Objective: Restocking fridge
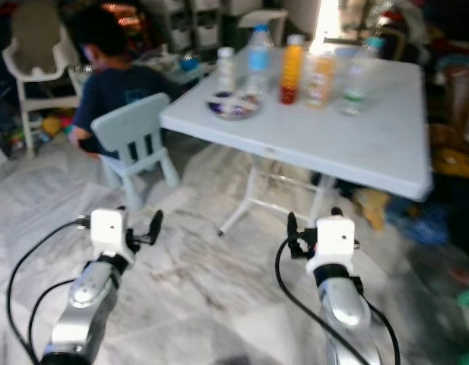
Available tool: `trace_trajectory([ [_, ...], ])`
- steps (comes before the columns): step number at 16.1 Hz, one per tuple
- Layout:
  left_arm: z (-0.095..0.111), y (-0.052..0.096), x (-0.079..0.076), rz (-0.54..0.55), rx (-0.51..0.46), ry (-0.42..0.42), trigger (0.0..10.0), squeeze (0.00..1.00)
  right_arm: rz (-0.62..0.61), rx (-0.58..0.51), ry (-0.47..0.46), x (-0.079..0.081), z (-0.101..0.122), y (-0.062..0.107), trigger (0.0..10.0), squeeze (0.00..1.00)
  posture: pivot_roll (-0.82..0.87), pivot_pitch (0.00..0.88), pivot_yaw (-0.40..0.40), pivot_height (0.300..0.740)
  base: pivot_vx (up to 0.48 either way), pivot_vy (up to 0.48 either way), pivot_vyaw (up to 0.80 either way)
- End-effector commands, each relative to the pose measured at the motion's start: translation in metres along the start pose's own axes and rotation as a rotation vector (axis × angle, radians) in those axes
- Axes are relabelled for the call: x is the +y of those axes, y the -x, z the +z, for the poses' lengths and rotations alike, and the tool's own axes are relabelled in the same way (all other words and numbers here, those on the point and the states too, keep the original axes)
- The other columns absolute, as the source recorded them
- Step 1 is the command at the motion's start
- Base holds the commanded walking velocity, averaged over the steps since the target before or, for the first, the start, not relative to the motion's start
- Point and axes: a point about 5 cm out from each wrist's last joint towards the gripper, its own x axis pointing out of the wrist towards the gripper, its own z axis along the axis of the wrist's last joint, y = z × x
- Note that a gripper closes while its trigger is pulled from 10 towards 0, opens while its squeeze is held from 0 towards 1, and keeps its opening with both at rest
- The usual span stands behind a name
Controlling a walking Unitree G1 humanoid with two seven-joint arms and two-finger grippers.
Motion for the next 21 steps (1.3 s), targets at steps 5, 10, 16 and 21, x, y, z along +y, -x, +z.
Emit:
trace_trajectory([
  [5, 0.0039, -0.0028, 0.0072, 0.026, -0.016, -0.006, 10.0, 0.00, 0.029, -0.019, -0.013, 0.0073, 0.0042, -0.0035, 10.0, 0.00, -0.08, 0.009, 0.027, 0.740, 0.401, 0.262, 0.00],
  [10, 0.0039, -0.0031, 0.0063, 0.019, -0.018, -0.001, 10.0, 0.00, 0.032, -0.023, -0.012, 0.0084, 0.0050, -0.0051, 10.0, 0.00, -0.08, 0.008, 0.029, 0.740, 0.403, 0.260, 0.00],
  [16, 0.0060, -0.0052, 0.0037, 0.003, -0.027, -0.004, 10.0, 0.00, 0.028, -0.023, -0.017, 0.0081, 0.0052, -0.0050, 10.0, 0.00, -0.08, 0.009, 0.031, 0.740, 0.406, 0.256, 0.00],
  [21, 0.0059, -0.0051, 0.0028, 0.003, -0.027, -0.003, 10.0, 0.00, 0.033, -0.024, -0.016, 0.0082, 0.0057, -0.0055, 10.0, 0.00, -0.08, 0.009, 0.028, 0.740, 0.413, 0.244, 0.00],
])
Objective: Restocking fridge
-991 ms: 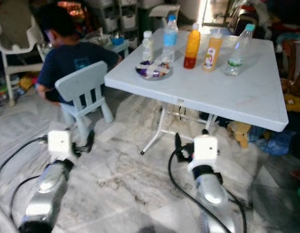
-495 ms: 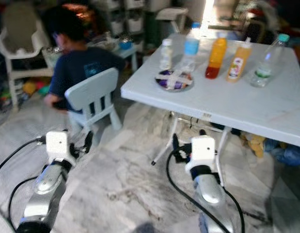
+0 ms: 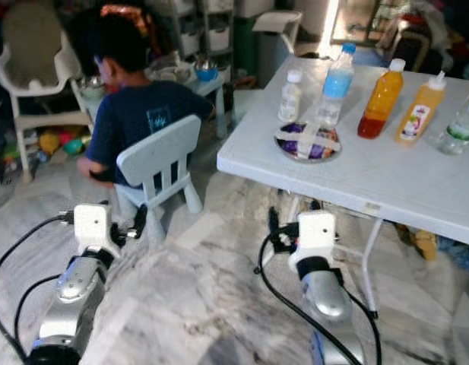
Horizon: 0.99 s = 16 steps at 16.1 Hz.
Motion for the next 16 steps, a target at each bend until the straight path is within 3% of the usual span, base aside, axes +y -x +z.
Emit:
trace_trajectory([
  [1, 0.0002, -0.0005, -0.0053, -0.017, 0.000, 0.004, 10.0, 0.00, -0.011, -0.006, 0.002, -0.0045, 0.0023, 0.0006, 10.0, 0.00, -0.08, 0.009, 0.028, 0.740, 0.416, 0.240, -0.52],
  [6, 0.0010, 0.0000, -0.0068, -0.028, -0.007, 0.010, 10.0, 0.00, -0.009, -0.008, 0.004, -0.0042, 0.0026, 0.0010, 10.0, 0.00, -0.08, 0.014, 0.026, 0.740, 0.424, 0.000, -0.57],
  [16, -0.0055, 0.0084, -0.0080, -0.034, 0.016, 0.004, 10.0, 0.00, 0.002, 0.009, 0.012, -0.0026, -0.0007, 0.0053, 10.0, 0.00, -0.08, 0.019, 0.021, 0.740, 0.000, 0.000, 0.00],
])
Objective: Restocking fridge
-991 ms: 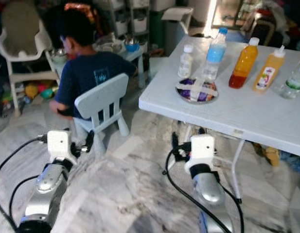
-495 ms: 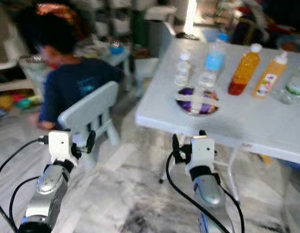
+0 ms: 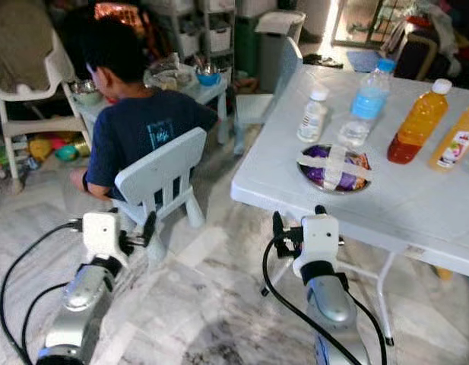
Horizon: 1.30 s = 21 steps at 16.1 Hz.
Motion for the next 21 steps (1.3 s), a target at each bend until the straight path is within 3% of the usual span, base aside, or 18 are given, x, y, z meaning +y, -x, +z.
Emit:
trace_trajectory([
  [1, 0.0042, -0.0011, 0.0006, 0.001, -0.013, -0.010, 10.0, 0.00, -0.001, -0.014, 0.006, -0.0017, 0.0040, 0.0006, 10.0, 0.00, -0.08, 0.019, 0.021, 0.740, 0.000, 0.000, 0.00],
  [15, 0.0047, -0.0018, -0.0021, -0.018, -0.016, -0.004, 10.0, 0.00, -0.001, -0.009, 0.003, -0.0013, 0.0033, -0.0001, 10.0, 0.00, -0.08, 0.020, 0.020, 0.740, 0.000, 0.000, 0.00],
  [21, 0.0077, -0.0029, -0.0021, -0.038, -0.029, 0.011, 10.0, 0.00, -0.007, -0.040, -0.006, -0.0013, 0.0126, -0.0039, 10.0, 0.00, -0.08, 0.017, 0.026, 0.740, 0.000, 0.000, -0.71],
])
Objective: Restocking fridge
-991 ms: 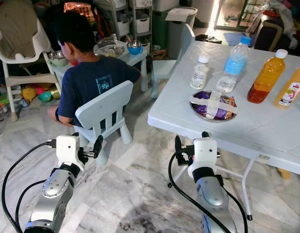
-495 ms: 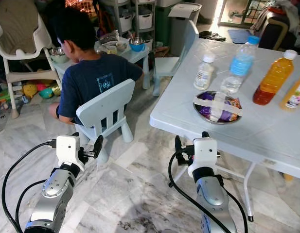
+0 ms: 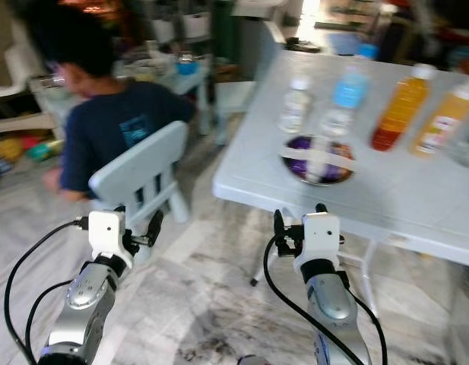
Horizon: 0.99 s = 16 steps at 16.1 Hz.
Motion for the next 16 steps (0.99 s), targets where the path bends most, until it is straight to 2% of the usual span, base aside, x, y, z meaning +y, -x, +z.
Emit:
trace_trajectory([
  [1, 0.003, 0.000, 0.003, 0.003, -0.011, 0.000, 10.0, 0.00, 0.002, -0.053, -0.005, 0.000, 0.015, -0.004, 10.0, 0.00, -0.08, 0.016, 0.027, 0.740, 0.000, 0.000, 0.00],
  [5, 0.019, -0.004, 0.004, -0.008, -0.056, 0.015, 10.0, 0.00, 0.017, -0.115, 0.018, 0.002, 0.032, -0.006, 10.0, 0.00, -0.09, 0.014, 0.028, 0.740, 0.000, 0.000, 0.00],
  [9, 0.031, -0.008, 0.000, -0.047, -0.094, 0.001, 10.0, 0.00, 0.019, -0.113, 0.014, 0.002, 0.032, -0.008, 10.0, 0.00, -0.09, 0.010, 0.027, 0.740, 0.000, 0.000, -0.80],
  [16, 0.032, -0.010, -0.002, -0.062, -0.091, 0.005, 10.0, 0.00, 0.021, -0.102, 0.012, 0.003, 0.030, -0.007, 10.0, 0.00, -0.09, 0.007, 0.029, 0.740, 0.035, 0.000, -0.80],
])
